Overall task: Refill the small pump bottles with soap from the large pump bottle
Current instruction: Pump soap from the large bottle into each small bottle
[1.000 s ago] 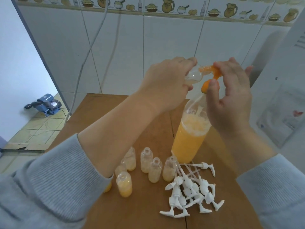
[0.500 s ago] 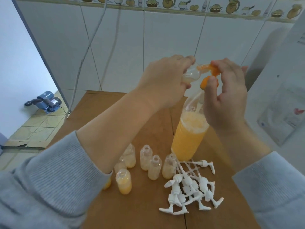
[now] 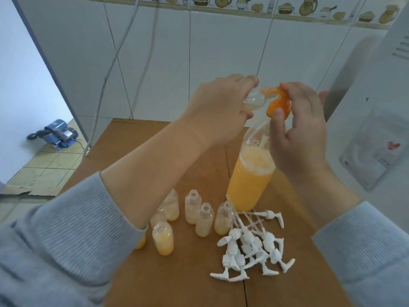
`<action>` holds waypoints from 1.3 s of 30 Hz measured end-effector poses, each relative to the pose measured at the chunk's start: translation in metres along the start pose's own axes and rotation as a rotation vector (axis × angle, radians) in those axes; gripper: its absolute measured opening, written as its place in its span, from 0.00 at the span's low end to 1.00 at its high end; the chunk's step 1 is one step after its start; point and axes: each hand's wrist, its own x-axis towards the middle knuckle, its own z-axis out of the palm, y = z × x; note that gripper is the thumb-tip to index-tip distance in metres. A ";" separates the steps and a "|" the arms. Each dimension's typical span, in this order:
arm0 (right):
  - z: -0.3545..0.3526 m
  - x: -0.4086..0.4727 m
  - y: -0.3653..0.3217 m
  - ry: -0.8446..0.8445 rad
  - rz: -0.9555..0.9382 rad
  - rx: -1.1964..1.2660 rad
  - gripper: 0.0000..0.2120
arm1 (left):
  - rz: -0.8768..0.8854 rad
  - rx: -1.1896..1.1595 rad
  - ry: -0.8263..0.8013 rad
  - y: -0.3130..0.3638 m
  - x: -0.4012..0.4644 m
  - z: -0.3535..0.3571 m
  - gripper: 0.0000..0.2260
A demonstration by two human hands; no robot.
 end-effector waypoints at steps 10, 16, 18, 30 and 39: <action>-0.016 0.017 -0.010 -0.071 0.105 0.068 0.16 | -0.451 -0.472 0.081 -0.021 -0.048 -0.016 0.19; -0.012 0.017 -0.011 -0.061 0.126 0.078 0.17 | -0.541 -0.547 -0.157 -0.015 -0.135 0.003 0.16; -0.009 0.017 -0.011 -0.052 0.134 0.085 0.17 | -0.560 -0.459 -0.222 -0.012 -0.158 0.017 0.19; -0.009 0.017 -0.011 -0.035 0.126 0.092 0.16 | -0.449 -0.232 -0.365 0.010 -0.195 0.057 0.20; -0.010 0.016 -0.011 -0.047 0.135 0.101 0.17 | -0.410 -0.099 -0.391 0.006 -0.209 0.072 0.20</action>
